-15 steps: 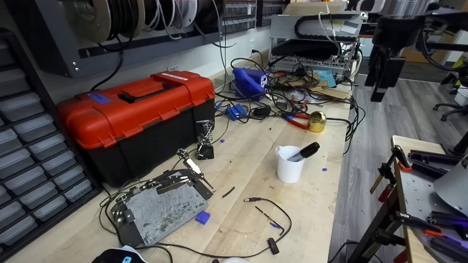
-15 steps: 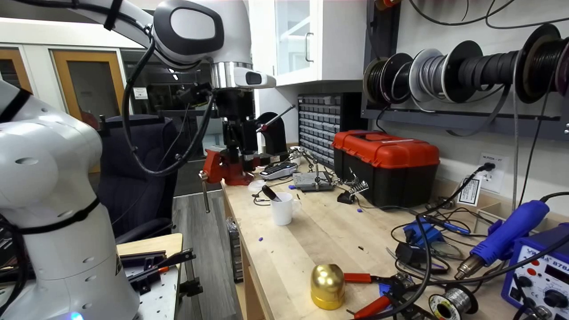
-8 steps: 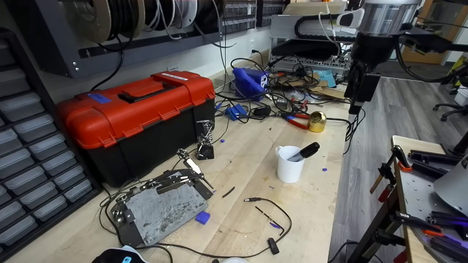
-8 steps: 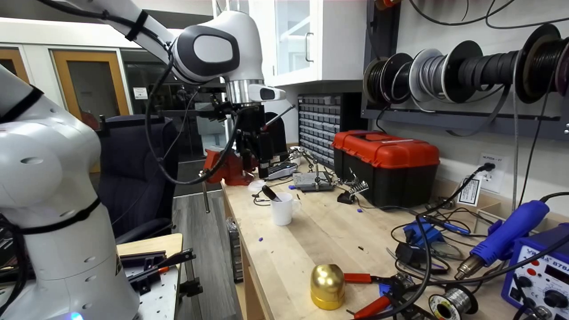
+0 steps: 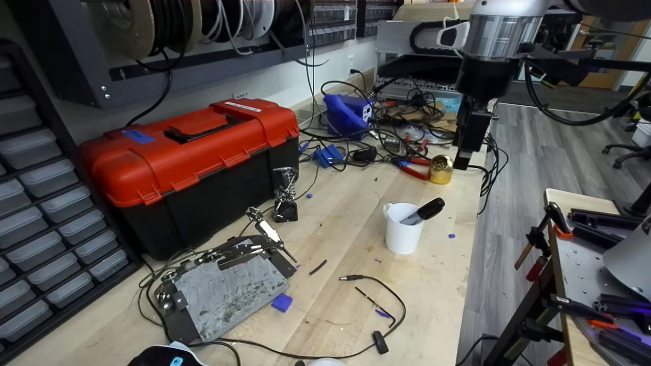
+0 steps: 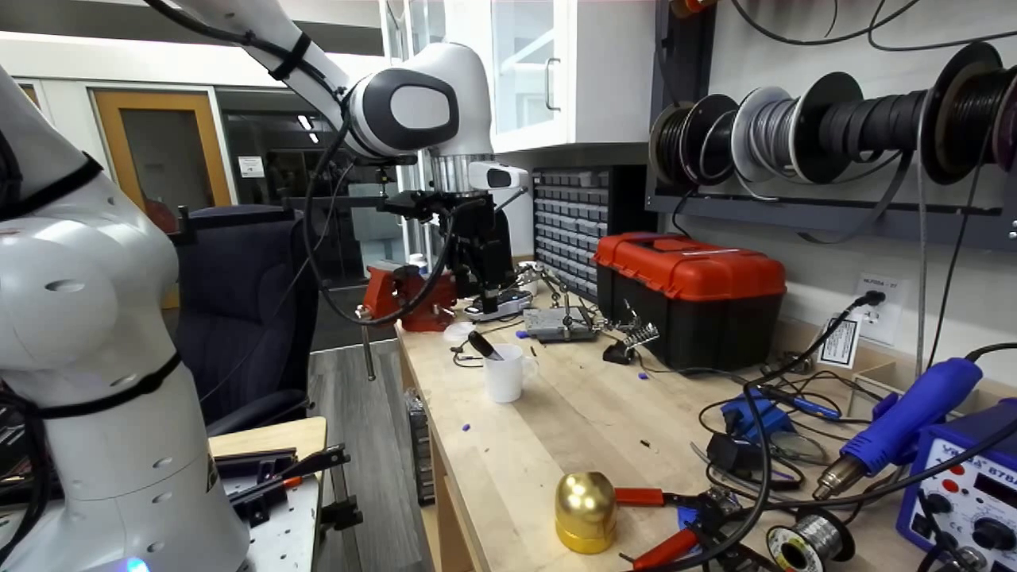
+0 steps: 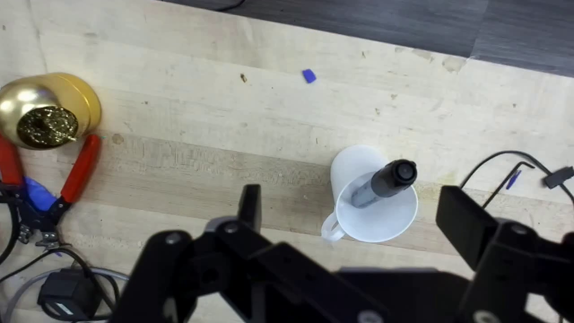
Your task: Remove the marker from the mug cup and place it on the table
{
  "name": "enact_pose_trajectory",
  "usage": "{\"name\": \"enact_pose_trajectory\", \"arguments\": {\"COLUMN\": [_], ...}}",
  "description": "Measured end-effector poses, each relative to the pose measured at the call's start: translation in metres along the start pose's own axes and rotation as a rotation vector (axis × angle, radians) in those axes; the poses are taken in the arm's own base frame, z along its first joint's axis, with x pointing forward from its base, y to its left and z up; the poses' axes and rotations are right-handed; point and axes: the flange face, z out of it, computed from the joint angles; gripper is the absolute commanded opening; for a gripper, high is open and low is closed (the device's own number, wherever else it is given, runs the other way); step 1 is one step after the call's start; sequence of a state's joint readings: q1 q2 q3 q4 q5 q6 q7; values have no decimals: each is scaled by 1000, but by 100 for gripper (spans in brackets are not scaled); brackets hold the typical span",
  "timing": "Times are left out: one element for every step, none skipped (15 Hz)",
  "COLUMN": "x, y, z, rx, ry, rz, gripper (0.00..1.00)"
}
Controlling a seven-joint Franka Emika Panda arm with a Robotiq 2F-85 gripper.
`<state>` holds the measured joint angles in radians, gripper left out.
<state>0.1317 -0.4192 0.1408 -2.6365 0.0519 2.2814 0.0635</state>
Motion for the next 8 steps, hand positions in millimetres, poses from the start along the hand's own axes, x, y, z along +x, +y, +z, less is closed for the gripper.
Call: {"name": "enact_pose_trajectory", "arguments": {"x": [4, 7, 8, 10, 10, 11, 11, 11], "y": [-2, -4, -5, -7, -9, -10, -11, -12], "z": [3, 6, 9, 12, 15, 18, 20, 23], "rx": [1, 1, 1, 1, 1, 1, 3, 7], "ry": [-2, -4, -8, -13, -19, -24, -30, -35], "rz": [23, 50, 77, 104, 131, 154, 178, 199], "gripper": [100, 100, 100, 100, 100, 100, 100, 100]}}
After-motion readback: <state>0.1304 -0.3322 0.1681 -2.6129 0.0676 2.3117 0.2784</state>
